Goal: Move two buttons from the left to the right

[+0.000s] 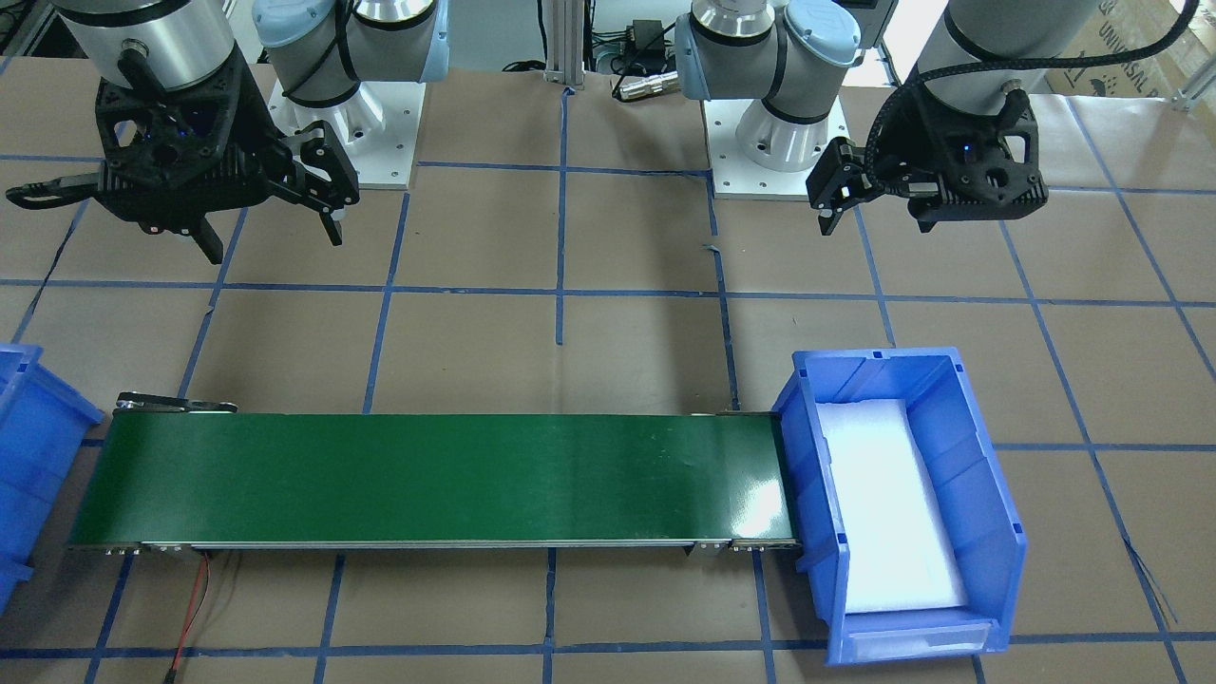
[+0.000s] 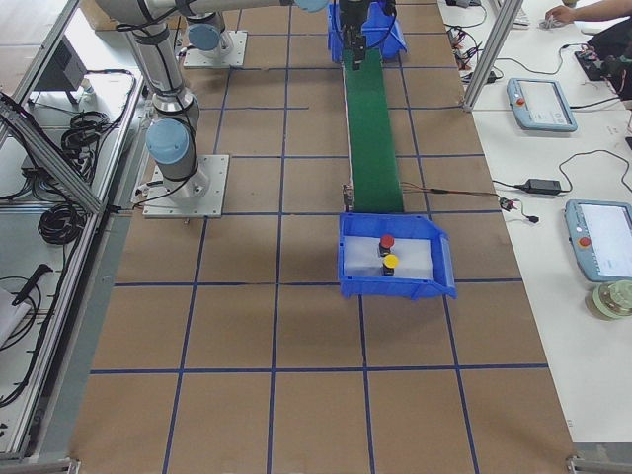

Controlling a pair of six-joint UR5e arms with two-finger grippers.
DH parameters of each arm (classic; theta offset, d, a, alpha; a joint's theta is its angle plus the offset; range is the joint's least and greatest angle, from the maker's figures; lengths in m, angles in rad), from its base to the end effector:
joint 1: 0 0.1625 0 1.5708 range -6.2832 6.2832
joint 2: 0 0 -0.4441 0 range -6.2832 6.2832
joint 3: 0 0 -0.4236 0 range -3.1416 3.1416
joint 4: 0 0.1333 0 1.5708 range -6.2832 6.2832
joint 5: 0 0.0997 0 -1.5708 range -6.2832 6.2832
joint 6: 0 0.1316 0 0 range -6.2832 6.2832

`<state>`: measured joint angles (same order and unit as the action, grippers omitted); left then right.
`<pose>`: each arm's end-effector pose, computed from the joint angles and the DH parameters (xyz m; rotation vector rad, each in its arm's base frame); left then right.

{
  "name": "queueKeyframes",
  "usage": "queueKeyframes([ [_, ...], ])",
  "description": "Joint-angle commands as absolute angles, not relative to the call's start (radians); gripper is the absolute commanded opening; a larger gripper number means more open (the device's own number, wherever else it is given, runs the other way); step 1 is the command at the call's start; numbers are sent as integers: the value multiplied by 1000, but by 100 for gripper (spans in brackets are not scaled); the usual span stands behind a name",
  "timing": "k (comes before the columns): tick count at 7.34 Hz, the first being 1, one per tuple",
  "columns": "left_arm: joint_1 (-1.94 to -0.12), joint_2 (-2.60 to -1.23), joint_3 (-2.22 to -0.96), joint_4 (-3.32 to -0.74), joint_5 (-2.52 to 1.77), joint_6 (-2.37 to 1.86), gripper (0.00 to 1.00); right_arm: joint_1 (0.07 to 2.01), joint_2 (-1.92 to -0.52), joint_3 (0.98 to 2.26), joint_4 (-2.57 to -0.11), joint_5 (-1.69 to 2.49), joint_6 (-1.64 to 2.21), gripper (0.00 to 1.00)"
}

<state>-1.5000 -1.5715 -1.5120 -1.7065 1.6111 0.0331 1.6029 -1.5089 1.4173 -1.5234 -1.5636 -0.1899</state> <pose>-0.0914 -0.5202 0.4924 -0.0561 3.1024 0.1236 0.1520 -0.5501 0.5174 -0.3478 3.1178 -0.0700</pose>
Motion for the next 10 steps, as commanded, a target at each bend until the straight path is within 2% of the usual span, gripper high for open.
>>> queueKeyframes([
  [1,-1563,-1601,-1499,-1640,1608,29,100,1603,-1511,1417,-1520,-1566,-199,100],
  [2,-1575,-1615,-1471,-1647,1612,19,100,1603,-1509,1417,-1520,-1566,-198,100],
  [10,-1574,-1611,-1485,-1640,1602,-23,100,1598,-1497,1410,-1566,-1560,-143,100],
])
